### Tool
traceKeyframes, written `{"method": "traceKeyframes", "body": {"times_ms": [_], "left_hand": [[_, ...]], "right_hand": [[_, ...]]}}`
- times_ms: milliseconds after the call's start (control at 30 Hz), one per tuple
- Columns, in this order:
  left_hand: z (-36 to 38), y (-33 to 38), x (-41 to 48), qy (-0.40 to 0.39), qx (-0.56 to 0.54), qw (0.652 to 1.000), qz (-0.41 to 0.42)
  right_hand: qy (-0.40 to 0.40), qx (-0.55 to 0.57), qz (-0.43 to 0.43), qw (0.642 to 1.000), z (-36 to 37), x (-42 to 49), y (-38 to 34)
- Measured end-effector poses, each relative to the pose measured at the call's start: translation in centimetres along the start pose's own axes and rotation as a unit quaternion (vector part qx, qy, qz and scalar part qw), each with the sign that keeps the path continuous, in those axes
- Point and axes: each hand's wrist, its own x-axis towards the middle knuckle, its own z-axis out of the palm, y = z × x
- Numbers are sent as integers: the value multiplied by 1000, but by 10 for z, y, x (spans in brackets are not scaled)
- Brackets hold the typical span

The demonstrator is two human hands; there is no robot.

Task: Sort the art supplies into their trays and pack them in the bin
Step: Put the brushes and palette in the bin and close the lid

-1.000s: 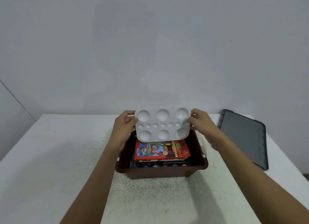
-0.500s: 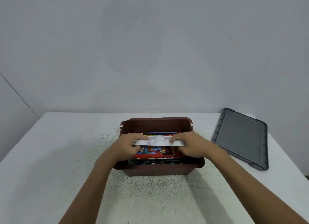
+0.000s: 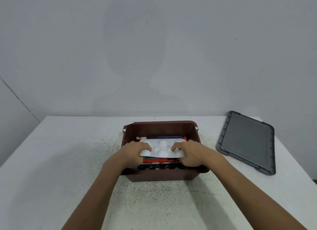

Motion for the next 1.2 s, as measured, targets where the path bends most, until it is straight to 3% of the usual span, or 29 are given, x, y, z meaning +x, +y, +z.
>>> {"method": "traceKeyframes", "body": {"times_ms": [200,433,600,733,900,1200], "left_hand": [[2,1,-3,-13,31,999,22],[3,7,-2,52,-8,998,24],[1,20,4,106,-18,993,42],[1,40,15,126,-62,987,72],[-3,89,37,161,-132,969,134],[17,217,86,146,-227,948,169]], "right_hand": [[2,-57,-2,998,5,4,-1],[37,-54,-26,997,12,9,4],[119,66,-68,988,10,0,12],[231,98,-80,965,0,-8,27],[321,170,-15,932,-13,-22,65],[365,246,121,890,-17,-66,174]]}}
